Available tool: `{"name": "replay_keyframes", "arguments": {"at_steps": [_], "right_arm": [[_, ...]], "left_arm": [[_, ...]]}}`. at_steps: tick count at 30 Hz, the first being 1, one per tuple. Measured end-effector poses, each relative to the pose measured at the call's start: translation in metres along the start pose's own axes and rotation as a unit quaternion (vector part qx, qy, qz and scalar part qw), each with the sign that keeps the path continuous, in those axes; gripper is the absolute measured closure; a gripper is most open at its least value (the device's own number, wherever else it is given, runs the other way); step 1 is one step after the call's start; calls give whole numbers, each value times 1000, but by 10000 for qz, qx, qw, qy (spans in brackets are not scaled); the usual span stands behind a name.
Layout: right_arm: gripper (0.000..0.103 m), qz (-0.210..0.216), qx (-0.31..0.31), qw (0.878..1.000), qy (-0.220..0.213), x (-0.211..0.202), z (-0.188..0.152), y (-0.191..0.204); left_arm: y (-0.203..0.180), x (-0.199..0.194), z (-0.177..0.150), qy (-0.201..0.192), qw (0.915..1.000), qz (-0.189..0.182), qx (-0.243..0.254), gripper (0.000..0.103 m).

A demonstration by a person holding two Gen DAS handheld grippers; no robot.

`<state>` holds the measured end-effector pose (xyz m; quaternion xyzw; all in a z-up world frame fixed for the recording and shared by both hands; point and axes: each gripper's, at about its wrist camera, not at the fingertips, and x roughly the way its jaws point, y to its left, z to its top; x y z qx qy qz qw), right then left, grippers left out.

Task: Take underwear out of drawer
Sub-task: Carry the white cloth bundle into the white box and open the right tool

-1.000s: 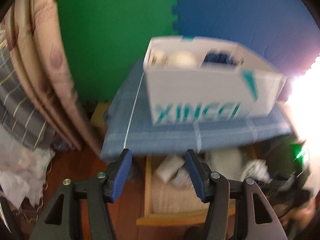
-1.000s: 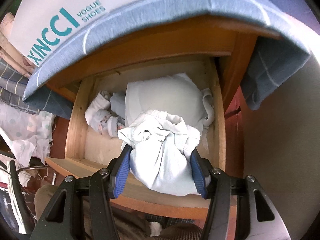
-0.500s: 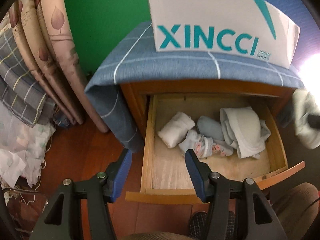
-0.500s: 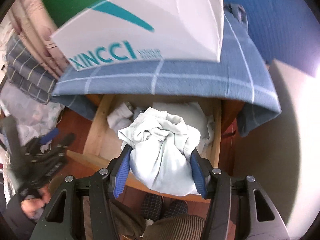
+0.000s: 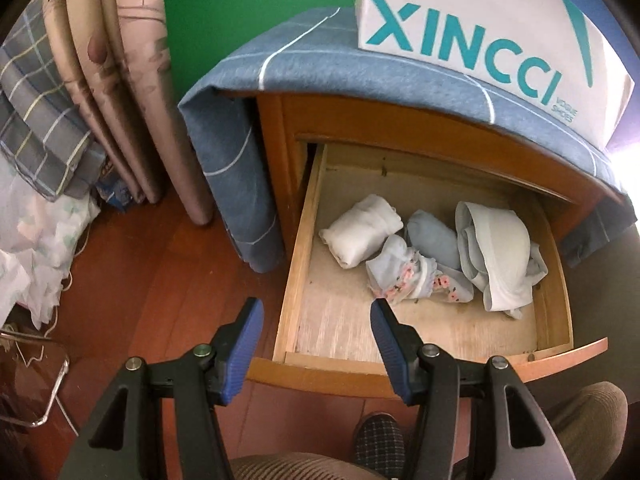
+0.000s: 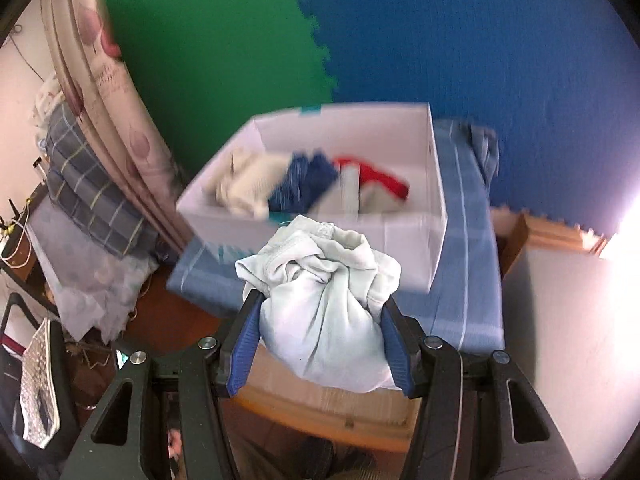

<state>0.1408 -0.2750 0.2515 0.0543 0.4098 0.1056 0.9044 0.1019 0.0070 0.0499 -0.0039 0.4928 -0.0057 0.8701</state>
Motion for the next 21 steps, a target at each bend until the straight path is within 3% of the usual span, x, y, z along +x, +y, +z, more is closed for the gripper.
{"name": "replay_keyframes", "arguments": {"at_steps": [10,21], "right_arm": [[50,-362,18,9991,-202,20,71,-7],[50,-618,196,9975,292,100,96,-20]], "left_arm": [[4,2,-1,10,9999,-15,-104,46],[13,5,-1,30,9995,-122,-293,46]]}}
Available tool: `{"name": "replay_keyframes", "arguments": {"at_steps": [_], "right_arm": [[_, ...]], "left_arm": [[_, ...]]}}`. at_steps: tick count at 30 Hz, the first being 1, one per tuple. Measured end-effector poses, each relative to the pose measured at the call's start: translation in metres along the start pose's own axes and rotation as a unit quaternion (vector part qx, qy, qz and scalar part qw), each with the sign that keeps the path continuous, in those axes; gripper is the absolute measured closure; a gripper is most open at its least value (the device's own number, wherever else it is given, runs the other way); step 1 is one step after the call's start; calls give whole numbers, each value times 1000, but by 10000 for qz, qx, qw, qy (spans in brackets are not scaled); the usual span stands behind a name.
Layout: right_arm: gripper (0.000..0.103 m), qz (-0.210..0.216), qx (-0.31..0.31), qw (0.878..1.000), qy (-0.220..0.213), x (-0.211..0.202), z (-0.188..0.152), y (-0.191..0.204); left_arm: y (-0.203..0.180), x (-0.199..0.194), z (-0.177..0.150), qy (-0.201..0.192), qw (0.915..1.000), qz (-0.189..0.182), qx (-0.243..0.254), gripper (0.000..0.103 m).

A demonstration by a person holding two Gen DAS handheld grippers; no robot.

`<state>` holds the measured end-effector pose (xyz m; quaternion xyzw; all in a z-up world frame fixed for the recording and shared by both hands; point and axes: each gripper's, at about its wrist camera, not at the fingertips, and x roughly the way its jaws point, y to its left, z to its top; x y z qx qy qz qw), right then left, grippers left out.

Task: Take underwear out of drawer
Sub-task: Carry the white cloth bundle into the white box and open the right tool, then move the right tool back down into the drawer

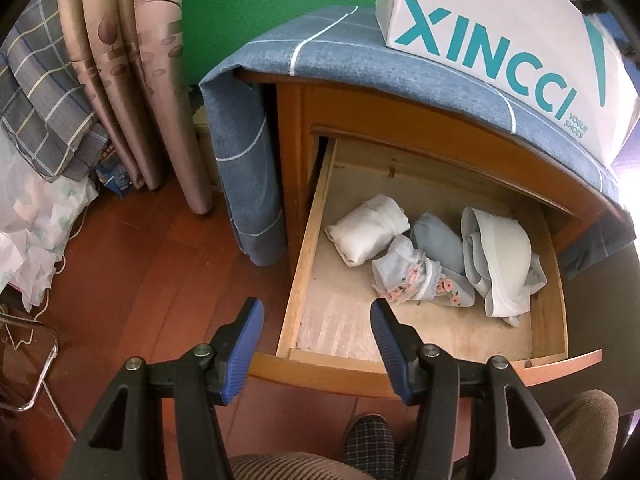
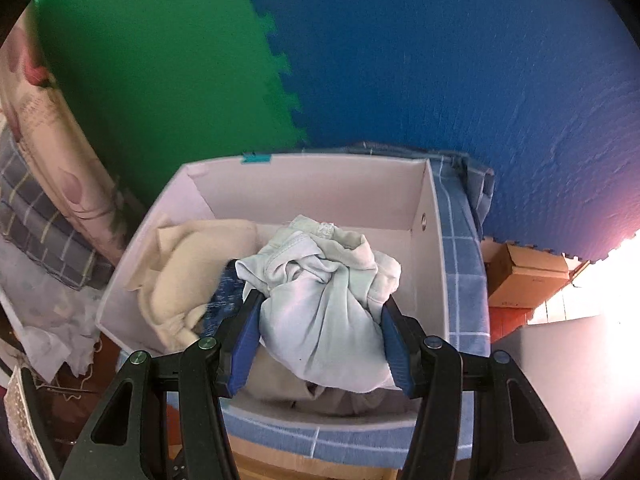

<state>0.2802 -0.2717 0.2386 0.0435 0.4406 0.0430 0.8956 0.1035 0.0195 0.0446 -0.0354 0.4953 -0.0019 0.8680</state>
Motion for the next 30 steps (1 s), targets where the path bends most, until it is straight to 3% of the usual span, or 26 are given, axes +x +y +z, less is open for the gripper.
{"name": "replay_keyframes", "arguments": {"at_steps": [8,15,21,30], "right_arm": [[48,-72,133,9991,384,40,-4,-7],[43,-309,-184,9986,394,48,-4,-1],[32,-204,-158,9988,407,47,-5,2],[23,-206,-175,9994,202,23,-6,5]], "left_arm": [[4,4,0,31,9998,-131,-118,46],[5,5,0,52,9997,-181,-185,46],[6,6,0,45,9996,-193,-195,46],[7,6,0,47,9995,-213,-224,46]]}}
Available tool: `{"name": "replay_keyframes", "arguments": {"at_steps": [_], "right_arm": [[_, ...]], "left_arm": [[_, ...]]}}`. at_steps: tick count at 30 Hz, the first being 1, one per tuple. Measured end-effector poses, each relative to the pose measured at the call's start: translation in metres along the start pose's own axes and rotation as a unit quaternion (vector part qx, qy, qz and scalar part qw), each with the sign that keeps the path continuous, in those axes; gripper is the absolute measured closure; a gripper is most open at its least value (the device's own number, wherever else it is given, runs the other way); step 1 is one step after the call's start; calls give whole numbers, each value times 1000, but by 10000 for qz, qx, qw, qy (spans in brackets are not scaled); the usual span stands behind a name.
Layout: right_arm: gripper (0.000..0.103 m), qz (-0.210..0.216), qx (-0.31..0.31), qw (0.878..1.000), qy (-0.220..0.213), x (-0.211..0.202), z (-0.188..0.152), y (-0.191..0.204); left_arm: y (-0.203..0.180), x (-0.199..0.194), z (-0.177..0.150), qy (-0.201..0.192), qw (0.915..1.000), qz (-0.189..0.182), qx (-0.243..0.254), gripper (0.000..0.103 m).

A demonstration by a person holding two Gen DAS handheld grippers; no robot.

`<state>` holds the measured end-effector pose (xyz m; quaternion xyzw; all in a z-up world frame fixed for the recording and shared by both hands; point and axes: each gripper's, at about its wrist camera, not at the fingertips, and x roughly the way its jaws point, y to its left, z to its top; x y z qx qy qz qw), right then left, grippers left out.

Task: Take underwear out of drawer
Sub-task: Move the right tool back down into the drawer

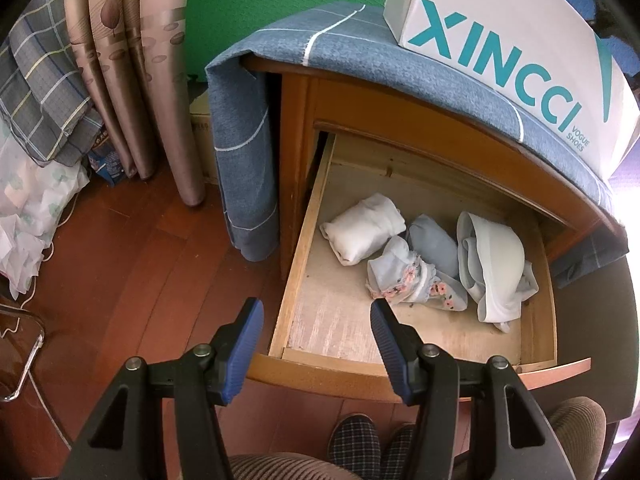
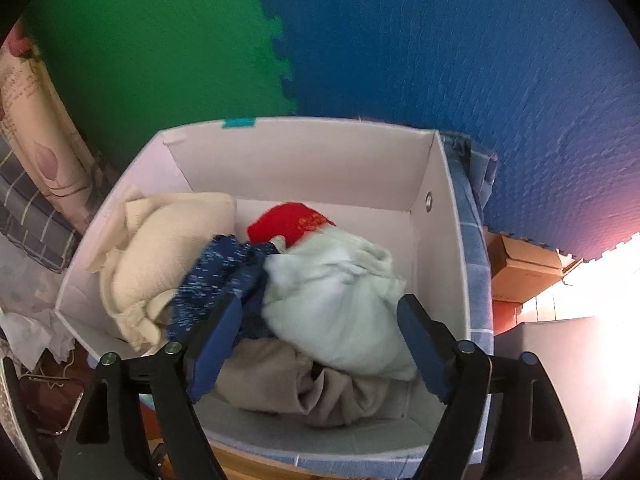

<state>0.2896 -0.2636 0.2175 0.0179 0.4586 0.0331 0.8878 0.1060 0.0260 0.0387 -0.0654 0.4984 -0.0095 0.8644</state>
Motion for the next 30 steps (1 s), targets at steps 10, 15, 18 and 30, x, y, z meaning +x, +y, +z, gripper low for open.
{"name": "replay_keyframes", "arguments": {"at_steps": [10,15,18,30], "right_arm": [[19,593,-516,9967,-224,-68,-65,15],[19,837,-692,9940,131,-65,-117,21],[19,912,-895,9898,625,-38,-152,27],[18,626,-2122,9601,1708,71,-213,46]], "left_arm": [[2,-4,0,-68,9997,-130,-185,46],[5,-6,0,-105,9994,-193,-275,46],[5,-7,0,-116,9992,-220,-305,46],[11,-5,1,-105,9986,-274,-436,46]]}}
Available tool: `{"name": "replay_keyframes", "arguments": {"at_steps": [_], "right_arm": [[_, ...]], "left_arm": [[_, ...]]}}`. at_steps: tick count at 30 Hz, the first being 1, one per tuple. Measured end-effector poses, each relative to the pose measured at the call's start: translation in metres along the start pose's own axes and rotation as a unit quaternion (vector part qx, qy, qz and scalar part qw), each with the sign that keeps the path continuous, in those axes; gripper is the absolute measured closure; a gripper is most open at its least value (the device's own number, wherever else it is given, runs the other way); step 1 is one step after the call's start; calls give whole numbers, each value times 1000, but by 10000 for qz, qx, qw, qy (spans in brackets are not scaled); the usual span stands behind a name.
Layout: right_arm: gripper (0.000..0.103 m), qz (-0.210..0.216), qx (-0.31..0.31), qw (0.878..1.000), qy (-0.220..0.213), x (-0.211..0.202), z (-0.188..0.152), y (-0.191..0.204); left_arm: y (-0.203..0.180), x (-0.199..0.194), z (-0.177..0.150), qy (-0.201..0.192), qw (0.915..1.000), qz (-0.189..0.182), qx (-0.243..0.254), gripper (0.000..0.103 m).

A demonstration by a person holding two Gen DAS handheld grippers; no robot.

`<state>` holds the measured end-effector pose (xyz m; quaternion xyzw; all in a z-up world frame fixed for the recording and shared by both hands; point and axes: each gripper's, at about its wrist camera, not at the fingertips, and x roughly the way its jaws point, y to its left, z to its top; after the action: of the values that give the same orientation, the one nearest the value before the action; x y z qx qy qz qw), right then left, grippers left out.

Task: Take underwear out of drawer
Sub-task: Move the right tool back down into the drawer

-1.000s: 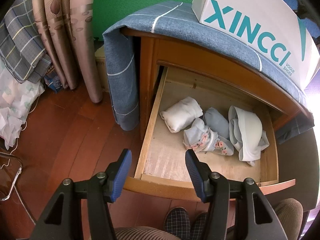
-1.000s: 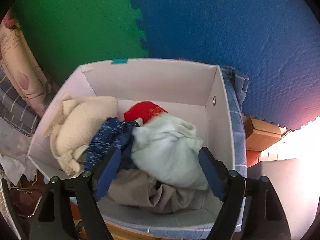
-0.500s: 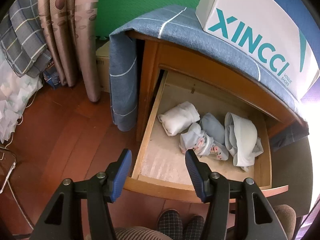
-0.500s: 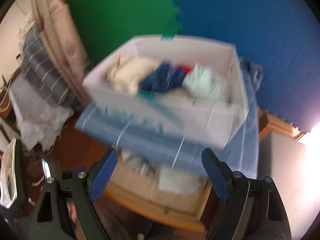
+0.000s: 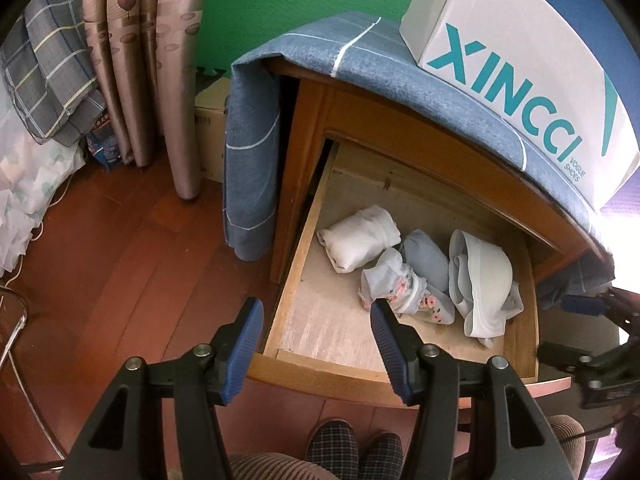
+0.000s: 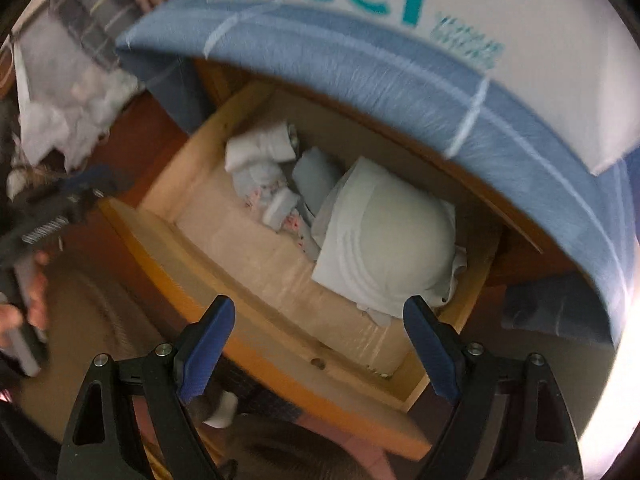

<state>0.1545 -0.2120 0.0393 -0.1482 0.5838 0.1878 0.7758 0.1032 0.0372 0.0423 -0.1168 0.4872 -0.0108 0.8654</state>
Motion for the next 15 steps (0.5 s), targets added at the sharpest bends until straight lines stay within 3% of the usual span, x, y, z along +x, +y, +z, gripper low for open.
{"name": "replay_keyframes", "arguments": {"at_steps": [8,15], "right_arm": [[17,-282,-790,9961,258,45,8,2],[13,-409,-1020,9934,329,73,15,-2]], "left_arm": [[3,3,1,53,10000,-15,-79,46],[7,6,1,113,9997,-84,-183,46]]}}
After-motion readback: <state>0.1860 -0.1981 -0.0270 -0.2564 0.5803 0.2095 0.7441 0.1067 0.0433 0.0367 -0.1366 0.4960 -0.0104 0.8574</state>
